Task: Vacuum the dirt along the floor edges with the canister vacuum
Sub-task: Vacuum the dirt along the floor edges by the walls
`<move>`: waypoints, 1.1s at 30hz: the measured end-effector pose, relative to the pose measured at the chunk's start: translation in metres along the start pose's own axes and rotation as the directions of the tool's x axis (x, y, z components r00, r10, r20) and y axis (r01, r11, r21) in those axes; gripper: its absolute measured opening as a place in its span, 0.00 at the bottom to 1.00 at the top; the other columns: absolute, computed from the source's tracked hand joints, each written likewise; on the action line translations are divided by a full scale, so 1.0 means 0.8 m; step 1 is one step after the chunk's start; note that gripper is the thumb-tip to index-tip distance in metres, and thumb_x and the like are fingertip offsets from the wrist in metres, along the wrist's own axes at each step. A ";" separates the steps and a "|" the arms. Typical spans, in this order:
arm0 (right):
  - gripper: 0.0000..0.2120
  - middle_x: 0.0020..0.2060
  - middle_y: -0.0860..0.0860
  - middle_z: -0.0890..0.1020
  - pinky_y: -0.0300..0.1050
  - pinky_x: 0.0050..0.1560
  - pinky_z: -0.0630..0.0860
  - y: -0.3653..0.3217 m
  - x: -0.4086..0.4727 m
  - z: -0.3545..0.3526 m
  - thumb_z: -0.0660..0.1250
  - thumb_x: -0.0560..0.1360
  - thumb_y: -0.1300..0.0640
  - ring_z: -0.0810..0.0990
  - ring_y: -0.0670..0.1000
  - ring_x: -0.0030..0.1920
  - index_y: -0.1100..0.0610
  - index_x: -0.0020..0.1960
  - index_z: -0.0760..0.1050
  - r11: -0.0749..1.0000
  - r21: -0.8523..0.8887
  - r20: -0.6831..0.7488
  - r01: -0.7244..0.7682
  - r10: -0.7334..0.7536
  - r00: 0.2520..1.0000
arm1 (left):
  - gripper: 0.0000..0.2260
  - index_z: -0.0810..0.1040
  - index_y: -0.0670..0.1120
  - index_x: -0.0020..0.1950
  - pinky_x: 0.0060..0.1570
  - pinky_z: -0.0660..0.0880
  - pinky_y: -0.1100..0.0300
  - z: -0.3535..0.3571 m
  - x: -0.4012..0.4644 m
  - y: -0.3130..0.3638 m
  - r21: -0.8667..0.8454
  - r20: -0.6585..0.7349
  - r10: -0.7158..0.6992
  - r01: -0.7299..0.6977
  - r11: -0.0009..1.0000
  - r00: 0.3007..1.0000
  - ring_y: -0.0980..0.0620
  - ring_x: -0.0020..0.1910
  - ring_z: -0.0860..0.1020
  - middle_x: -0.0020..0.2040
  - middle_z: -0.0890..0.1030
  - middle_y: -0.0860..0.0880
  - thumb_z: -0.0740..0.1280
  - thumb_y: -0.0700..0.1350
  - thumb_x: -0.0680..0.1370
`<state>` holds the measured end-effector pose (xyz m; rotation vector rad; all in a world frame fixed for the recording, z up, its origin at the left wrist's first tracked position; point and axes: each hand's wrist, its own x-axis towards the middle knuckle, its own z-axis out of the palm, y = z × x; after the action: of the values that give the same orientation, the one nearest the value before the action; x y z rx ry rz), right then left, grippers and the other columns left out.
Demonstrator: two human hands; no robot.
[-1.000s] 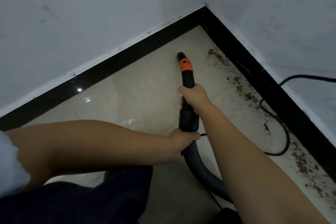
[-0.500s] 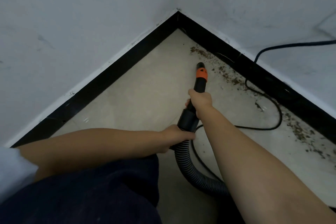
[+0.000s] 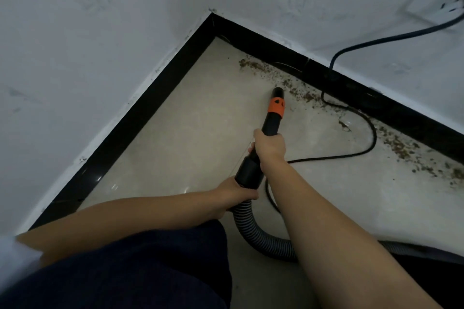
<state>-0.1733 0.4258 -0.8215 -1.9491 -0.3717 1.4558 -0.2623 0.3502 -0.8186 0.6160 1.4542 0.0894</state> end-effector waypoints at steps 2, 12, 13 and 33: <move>0.08 0.37 0.56 0.76 0.41 0.27 0.72 -0.005 0.002 0.023 0.64 0.75 0.60 0.74 0.50 0.26 0.60 0.52 0.69 0.998 -0.059 0.043 0.020 -0.017 0.999 | 0.09 0.74 0.44 0.52 0.42 0.73 0.60 -0.009 0.005 -0.003 -0.043 -0.068 0.014 -0.017 0.999 0.998 0.49 0.43 0.75 0.40 0.76 0.48 0.68 0.38 0.73; 0.08 0.41 0.57 0.77 0.40 0.28 0.73 -0.049 0.016 0.118 0.64 0.75 0.59 0.74 0.50 0.27 0.59 0.52 0.68 0.986 -0.151 0.198 0.076 -0.046 0.979 | 0.19 0.72 0.44 0.63 0.40 0.74 0.63 -0.080 0.032 0.014 -0.119 -0.265 0.119 -0.155 0.981 0.957 0.48 0.50 0.77 0.55 0.79 0.44 0.71 0.42 0.73; 0.08 0.40 0.57 0.77 0.41 0.28 0.73 -0.051 0.018 0.118 0.64 0.75 0.59 0.74 0.50 0.27 0.59 0.52 0.68 0.988 -0.140 0.191 0.069 -0.041 0.981 | 0.18 0.73 0.45 0.62 0.40 0.74 0.63 -0.083 0.032 0.018 -0.101 -0.256 0.130 -0.161 0.982 0.958 0.49 0.49 0.77 0.53 0.79 0.44 0.70 0.42 0.74; 0.05 0.30 0.54 0.74 0.45 0.33 0.76 -0.016 0.021 0.016 0.65 0.74 0.61 0.73 0.51 0.26 0.59 0.47 0.69 0.990 0.138 -0.091 -0.020 0.033 0.995 | 0.13 0.74 0.46 0.57 0.43 0.73 0.61 -0.034 0.018 0.024 0.154 0.061 0.136 -0.144 0.978 0.989 0.50 0.46 0.76 0.46 0.77 0.48 0.68 0.38 0.73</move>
<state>-0.1775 0.4492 -0.8275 -1.9097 -0.1995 1.3643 -0.2801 0.3820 -0.8230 0.8449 1.3772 0.0683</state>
